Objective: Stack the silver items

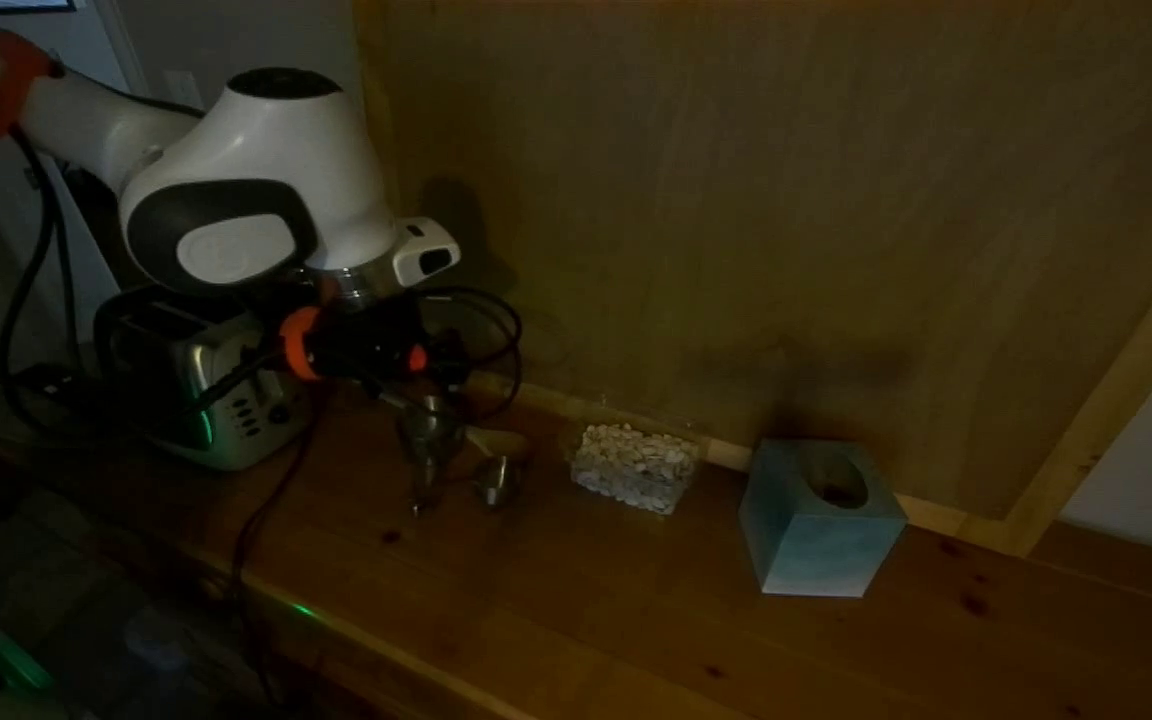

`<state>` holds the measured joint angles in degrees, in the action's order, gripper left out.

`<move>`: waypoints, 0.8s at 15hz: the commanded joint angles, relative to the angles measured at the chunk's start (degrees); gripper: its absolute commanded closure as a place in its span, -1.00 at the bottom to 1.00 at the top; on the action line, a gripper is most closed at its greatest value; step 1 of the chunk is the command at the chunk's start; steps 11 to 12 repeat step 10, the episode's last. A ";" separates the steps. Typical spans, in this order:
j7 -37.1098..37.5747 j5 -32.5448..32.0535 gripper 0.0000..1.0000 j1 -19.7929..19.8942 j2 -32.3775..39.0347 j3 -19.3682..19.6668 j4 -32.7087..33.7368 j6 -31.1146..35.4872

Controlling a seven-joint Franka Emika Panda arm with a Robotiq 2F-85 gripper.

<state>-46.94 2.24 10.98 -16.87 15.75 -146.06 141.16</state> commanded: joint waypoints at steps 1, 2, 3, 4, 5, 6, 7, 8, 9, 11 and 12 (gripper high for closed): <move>-4.52 0.14 -1.00 -1.68 -7.73 1.59 -5.08 -0.08; -5.06 0.29 -1.00 -1.97 -8.93 1.85 -5.70 -0.45; -5.64 0.42 -1.00 -2.31 -10.10 2.16 -6.32 -0.74; -5.57 0.43 -1.00 -2.44 -10.85 2.37 -6.50 -1.40; -3.32 -0.57 -1.00 -2.15 -7.31 1.82 -4.44 -0.47; -3.51 -0.57 -1.00 -2.32 -8.32 2.01 -4.98 -0.66; -3.63 -0.56 -1.00 -2.40 -9.03 2.16 -5.40 -0.80; -3.69 -0.56 -1.00 -2.43 -9.42 2.23 -5.58 -0.87; -3.73 -0.56 -1.00 -2.45 -9.58 2.26 -5.63 -0.91; -3.77 -0.56 -1.00 -2.46 -9.60 2.26 -5.64 -0.91; -3.77 -0.56 -1.00 -2.46 -9.60 2.26 -5.64 -0.91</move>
